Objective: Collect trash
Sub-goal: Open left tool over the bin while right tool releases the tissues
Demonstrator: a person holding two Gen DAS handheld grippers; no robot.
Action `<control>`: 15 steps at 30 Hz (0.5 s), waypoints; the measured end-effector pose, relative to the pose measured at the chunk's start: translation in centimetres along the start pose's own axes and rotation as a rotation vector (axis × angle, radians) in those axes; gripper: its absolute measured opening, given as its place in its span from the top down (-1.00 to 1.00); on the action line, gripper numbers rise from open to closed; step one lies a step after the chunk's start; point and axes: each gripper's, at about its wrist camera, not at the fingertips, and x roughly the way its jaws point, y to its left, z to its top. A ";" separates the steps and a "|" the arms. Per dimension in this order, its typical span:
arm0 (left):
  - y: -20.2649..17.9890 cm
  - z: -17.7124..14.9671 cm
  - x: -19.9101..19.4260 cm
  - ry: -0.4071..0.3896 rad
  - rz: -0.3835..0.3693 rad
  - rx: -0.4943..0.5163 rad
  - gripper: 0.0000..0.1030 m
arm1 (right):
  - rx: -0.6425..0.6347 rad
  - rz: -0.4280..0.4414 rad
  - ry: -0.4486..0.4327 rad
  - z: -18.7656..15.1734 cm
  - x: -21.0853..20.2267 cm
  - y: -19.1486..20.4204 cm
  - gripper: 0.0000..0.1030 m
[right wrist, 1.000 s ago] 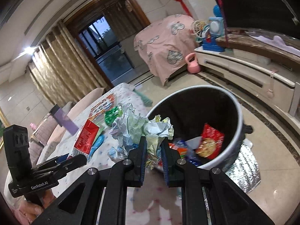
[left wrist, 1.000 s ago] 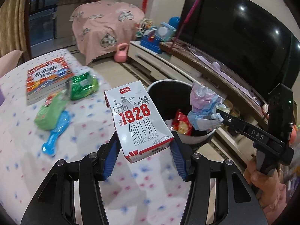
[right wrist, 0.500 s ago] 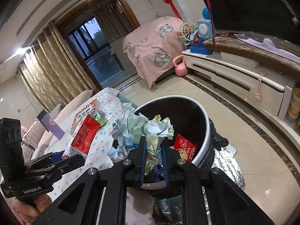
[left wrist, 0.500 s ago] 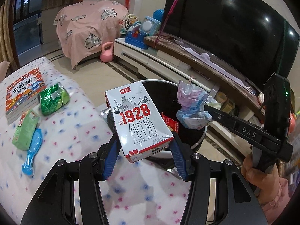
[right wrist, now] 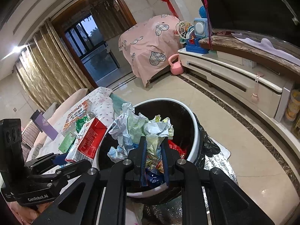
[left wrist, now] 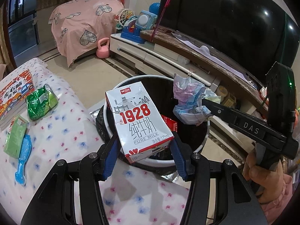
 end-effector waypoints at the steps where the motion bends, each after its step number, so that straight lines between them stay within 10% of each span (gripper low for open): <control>1: -0.1 0.1 0.1 0.002 0.000 0.002 -0.01 | -0.002 -0.002 0.001 0.0 0.1 0.0 0.70; 15: -0.1 0.4 1.5 0.042 -0.018 -0.011 -0.01 | -0.015 -0.026 0.034 0.5 1.1 -0.2 0.67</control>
